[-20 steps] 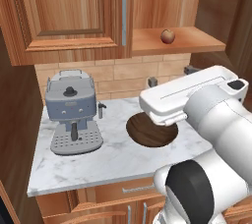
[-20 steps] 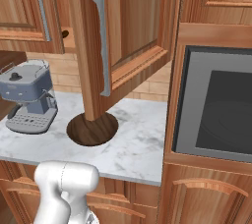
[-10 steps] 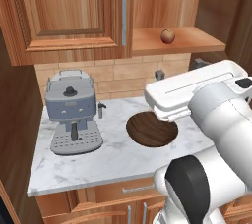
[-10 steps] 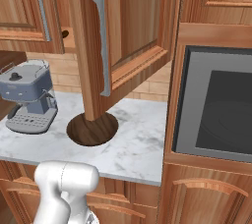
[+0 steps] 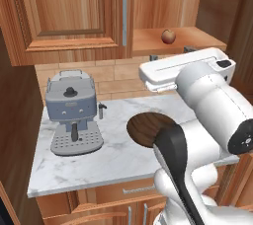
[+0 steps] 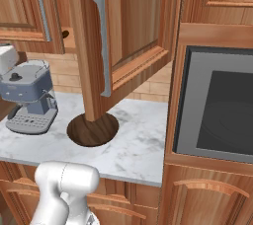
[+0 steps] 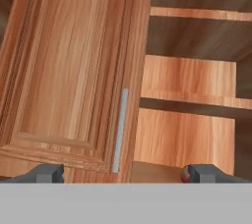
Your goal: Open the cabinet. Pick the banana and peach from the cabinet and place them into the bowl. Then close the cabinet.
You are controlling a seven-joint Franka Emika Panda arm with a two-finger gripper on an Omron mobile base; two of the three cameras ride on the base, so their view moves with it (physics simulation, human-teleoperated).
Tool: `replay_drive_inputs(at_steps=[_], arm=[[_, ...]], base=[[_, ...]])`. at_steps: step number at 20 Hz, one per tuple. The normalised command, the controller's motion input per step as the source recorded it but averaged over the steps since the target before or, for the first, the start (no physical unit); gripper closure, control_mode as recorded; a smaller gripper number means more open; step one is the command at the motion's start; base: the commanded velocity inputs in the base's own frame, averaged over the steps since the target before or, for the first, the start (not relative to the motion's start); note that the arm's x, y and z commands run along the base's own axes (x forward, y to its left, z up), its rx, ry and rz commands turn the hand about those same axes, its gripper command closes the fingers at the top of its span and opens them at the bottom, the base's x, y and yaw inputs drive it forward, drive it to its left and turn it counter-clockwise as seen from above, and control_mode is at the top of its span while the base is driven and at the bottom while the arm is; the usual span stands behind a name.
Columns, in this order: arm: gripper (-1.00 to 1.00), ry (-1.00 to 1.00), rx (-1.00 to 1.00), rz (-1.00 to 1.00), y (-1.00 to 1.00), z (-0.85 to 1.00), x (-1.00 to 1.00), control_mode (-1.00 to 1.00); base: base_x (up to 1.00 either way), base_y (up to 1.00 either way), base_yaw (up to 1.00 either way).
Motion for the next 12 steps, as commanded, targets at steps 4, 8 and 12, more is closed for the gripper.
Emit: replay_drive_inputs(at_steps=[4,8,12], arm=[[-1.00,0.00,0.11,-0.02,-0.12,0.00,0.81,-1.00],[-1.00,0.00,0.14,-0.01,-0.03,0.00,0.84,-1.00],[-1.00,0.00,0.08,-0.03,0.00,-0.01,0.86,-1.00]], base=[[0.00,0.00,0.00],[0.00,0.00,0.00],[0.00,0.00,0.00]])
